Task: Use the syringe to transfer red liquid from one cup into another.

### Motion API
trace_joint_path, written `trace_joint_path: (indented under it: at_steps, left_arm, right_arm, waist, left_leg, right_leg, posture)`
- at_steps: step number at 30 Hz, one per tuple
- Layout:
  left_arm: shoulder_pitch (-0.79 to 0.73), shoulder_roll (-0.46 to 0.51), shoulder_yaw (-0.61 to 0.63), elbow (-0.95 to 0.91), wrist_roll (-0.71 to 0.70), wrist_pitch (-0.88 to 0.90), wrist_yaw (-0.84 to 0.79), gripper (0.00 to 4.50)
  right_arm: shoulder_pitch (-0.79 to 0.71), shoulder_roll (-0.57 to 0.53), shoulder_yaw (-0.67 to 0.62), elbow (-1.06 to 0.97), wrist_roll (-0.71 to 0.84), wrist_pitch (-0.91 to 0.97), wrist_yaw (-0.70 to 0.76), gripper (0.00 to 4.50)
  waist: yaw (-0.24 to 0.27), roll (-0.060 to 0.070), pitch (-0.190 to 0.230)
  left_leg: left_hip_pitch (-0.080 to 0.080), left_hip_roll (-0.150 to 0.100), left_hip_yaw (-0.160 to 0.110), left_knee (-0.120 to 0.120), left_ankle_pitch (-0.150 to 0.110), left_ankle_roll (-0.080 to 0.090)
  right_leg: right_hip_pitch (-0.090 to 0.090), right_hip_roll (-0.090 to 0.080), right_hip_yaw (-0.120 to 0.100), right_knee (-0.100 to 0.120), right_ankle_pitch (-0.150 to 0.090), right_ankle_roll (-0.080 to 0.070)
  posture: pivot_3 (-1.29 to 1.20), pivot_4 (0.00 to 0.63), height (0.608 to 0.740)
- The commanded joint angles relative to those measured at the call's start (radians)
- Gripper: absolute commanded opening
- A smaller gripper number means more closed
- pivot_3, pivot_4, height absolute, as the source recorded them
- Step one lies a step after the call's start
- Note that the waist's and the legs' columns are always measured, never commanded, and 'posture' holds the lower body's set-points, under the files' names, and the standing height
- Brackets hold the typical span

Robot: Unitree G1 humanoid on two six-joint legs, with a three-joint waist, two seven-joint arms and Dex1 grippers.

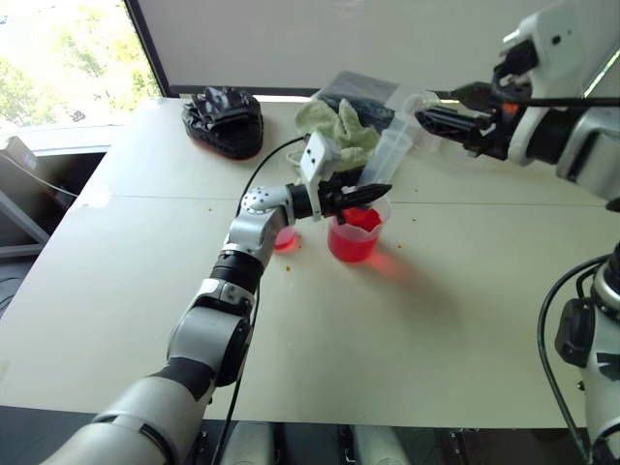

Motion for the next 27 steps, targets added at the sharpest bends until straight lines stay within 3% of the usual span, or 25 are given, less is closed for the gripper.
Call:
trace_joint_path:
  at_steps: [1,13,27]
  left_arm:
    - [-0.027,-0.002,0.02,-0.016,-0.016,-0.026,0.007,1.39]
    - [-0.084,-0.012,0.137,-0.064,-0.111,-0.039,0.094,1.39]
    - [-0.039,0.122,0.212,-0.352,-0.213,0.109,0.2,1.39]
  right_arm:
    - [-0.04,0.045,-0.121,0.014,0.063,0.028,-0.012,3.18]
    - [-0.03,0.135,-0.208,0.031,0.113,0.048,-0.098,3.18]
    - [-0.016,0.183,-0.175,0.073,0.111,-0.016,-0.111,3.18]
  waist:
    - [0.0,0.0,0.0]
    - [0.0,0.0,0.0]
    - [-0.005,0.0,0.0]
  left_leg:
    - [0.0,0.0,0.0,0.0,0.0,0.0]
    - [0.0,0.0,0.0,0.0,0.0,0.0]
    - [0.0,0.0,0.0,0.0,0.0,0.0]
  right_leg:
    - [0.0,0.0,0.0,0.0,0.0,0.0]
    - [0.0,0.0,0.0,0.0,0.0,0.0]
    - [0.0,0.0,0.0,0.0,0.0,0.0]
  posture:
    - [0.0,0.15,0.711]
    - [0.0,0.15,0.711]
    - [0.0,0.15,0.711]
